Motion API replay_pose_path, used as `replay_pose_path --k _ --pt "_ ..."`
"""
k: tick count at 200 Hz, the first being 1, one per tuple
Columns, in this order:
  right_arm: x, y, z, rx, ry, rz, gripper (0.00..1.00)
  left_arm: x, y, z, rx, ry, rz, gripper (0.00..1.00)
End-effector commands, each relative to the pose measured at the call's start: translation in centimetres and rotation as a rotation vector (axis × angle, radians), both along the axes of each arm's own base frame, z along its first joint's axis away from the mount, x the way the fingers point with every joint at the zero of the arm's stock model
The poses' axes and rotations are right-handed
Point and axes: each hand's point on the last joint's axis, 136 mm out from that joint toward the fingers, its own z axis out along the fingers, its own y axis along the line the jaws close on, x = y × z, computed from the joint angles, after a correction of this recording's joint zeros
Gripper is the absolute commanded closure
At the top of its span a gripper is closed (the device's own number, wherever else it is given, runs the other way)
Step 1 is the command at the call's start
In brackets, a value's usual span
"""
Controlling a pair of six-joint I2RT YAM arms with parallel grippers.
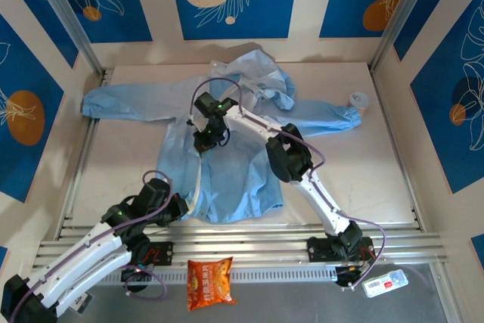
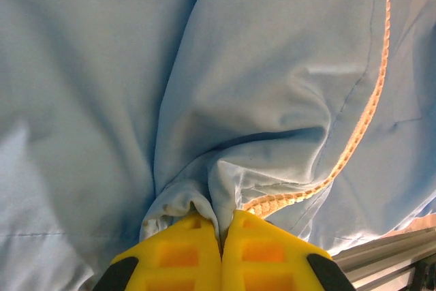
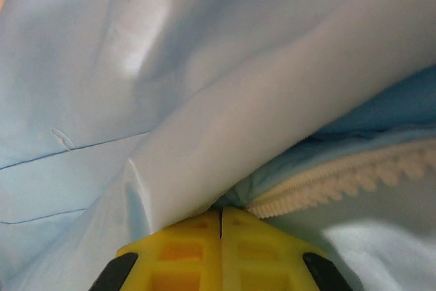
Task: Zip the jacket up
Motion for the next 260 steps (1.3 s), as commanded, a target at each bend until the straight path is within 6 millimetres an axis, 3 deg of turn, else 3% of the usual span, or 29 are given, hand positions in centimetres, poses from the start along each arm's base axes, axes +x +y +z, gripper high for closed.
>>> replay_pose_path --k 1,93,131,163,194,232,260 --pt "0.6 -1.6 3.5 -0.002 -0.04 -0.037 1.0 -0.1 0.3 -0.5 0.02 0.003 -0.01 1.0" --pt "1.7 -4.0 6.2 -0.013 -0.085 -0.173 1.0 -2.2 4.4 -1.4 0.111 0.067 0.142 1.0" --pt "1.5 -5.2 7.1 -0.047 -0.091 -0.196 1.0 -1.9 3.8 -1.9 0.072 0.061 0.154 1.0" --pt "1.0 -5.7 5.8 -0.064 -0.053 -0.206 0.98 -1.2 2.8 -2.1 0.05 0.058 0.135 1.0" --pt "0.5 -5.3 5.0 -0.028 -0.003 -0.205 0.92 -0.7 2.2 -2.1 0.05 0.053 0.117 1.0" --pt "0.7 -3.8 7.5 0.154 -0.006 -0.216 0.76 -0.4 1.9 -2.2 0.04 0.049 0.114 1.0" --pt "0.1 -2.4 8.4 0.235 0.046 -0.189 0.7 -0.5 1.9 -2.3 0.039 0.05 0.115 1.0"
